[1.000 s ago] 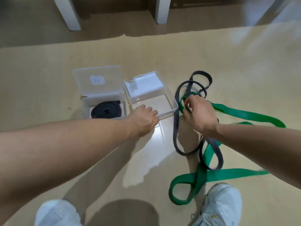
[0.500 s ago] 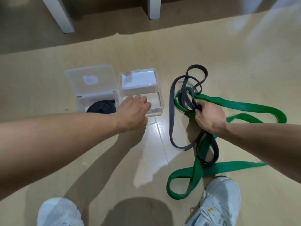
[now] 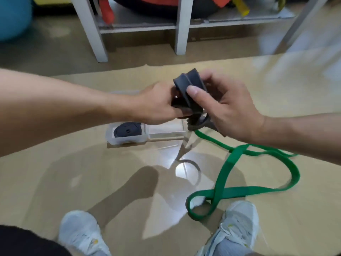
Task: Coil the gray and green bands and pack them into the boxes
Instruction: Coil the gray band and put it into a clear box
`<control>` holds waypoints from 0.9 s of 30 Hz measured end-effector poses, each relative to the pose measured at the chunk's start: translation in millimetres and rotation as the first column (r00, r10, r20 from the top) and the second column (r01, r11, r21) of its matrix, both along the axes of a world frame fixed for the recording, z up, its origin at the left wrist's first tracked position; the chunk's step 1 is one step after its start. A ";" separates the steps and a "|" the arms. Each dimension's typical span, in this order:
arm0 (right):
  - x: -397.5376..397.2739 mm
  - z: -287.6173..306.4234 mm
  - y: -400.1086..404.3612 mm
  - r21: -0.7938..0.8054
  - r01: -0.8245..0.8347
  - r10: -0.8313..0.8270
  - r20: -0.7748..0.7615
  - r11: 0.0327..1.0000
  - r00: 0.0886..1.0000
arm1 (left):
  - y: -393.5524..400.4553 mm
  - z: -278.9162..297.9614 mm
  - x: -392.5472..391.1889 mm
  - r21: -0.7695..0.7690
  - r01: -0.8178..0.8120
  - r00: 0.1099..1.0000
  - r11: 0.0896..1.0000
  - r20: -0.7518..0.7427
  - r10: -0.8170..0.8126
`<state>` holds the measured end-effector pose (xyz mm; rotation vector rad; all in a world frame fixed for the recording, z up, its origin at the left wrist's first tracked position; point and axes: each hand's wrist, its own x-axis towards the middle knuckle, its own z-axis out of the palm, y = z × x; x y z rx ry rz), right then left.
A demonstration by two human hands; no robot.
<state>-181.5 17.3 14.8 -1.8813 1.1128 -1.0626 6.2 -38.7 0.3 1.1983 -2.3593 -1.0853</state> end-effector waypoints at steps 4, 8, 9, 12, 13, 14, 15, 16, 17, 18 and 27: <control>17.3 26.9 -6.3 0.086 0.074 -0.071 -0.037 0.994 0.997 | 27.7 39.2 21.2 0.214 -0.029 0.999 0.976 0.025 0.024; 42.1 31.8 -3.2 0.429 0.099 -0.050 -0.123 0.898 0.991 | 49.6 58.6 47.3 0.317 -0.060 0.969 0.947 0.247 -0.021; 49.6 33.5 1.5 0.489 0.113 -0.039 -0.158 0.865 0.987 | 55.1 57.8 55.9 0.318 -0.083 0.956 0.944 0.291 -0.014; 63.2 37.0 10.0 0.671 0.044 0.110 -0.187 0.740 0.976 | 67.5 45.6 74.8 0.240 -0.143 0.888 0.960 0.459 0.017; 66.5 37.8 12.7 0.724 -0.011 0.213 -0.189 0.690 0.959 | 72.2 40.0 80.2 0.174 -0.141 0.852 0.975 0.523 0.030; 69.7 37.9 15.6 0.760 -0.066 0.321 -0.193 0.647 0.927 | 76.8 34.7 84.7 0.099 -0.140 0.811 0.985 0.582 0.056; 72.7 35.8 19.4 0.781 -0.111 0.410 -0.196 0.615 0.891 | 81.7 30.7 88.4 0.031 -0.131 0.775 0.991 0.626 0.083; 75.1 31.1 22.6 0.780 -0.139 0.462 -0.208 0.611 0.862 | 85.3 26.2 92.1 0.003 -0.108 0.759 0.994 0.646 0.080; 76.7 25.0 24.8 0.750 -0.140 0.475 -0.252 0.646 0.843 | 87.8 22.8 95.9 0.038 -0.078 0.771 0.996 0.636 0.037; 76.5 18.3 24.9 0.697 -0.119 0.461 -0.328 0.707 0.824 | 89.2 20.7 99.4 0.116 -0.047 0.803 0.992 0.595 -0.031; 27.2 -4.6 5.4 0.610 0.069 0.498 -0.702 0.789 0.509 | 77.9 -2.4 125.3 0.240 -0.134 0.928 0.961 0.371 0.037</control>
